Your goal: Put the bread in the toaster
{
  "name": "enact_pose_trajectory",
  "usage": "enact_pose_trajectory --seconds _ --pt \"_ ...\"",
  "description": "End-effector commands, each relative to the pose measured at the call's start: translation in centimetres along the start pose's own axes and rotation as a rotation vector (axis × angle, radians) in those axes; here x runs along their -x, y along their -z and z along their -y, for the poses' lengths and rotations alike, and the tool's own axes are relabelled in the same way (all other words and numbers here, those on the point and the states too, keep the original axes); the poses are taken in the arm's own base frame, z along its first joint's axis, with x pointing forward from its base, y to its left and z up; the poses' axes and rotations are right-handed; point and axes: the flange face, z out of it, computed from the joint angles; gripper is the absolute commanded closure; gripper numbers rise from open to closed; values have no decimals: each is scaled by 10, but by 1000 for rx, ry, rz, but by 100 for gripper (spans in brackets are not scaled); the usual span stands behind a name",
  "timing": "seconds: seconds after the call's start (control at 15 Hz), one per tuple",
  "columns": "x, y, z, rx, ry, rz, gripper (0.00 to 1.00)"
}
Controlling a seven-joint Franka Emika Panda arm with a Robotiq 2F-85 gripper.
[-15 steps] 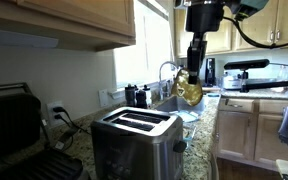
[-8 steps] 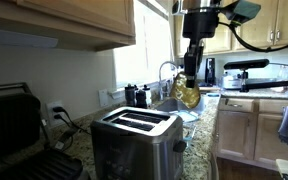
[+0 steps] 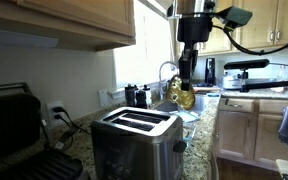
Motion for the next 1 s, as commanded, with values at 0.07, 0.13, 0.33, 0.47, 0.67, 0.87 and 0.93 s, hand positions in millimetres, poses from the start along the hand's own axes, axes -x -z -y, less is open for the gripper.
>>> enact_pose_trajectory --seconds 0.07,0.13,0.33,0.47,0.67,0.87,0.93 --pt "-5 8 17 29 2 -25 94" --pt "-6 10 22 34 5 -28 93" --pt "-10 13 36 47 10 -33 93" --pt "-14 14 42 52 -1 -36 94" --pt "-21 13 45 55 -24 -33 94" --pt "-31 9 45 54 -45 -25 93" --pt "-34 7 45 55 -51 -22 93"
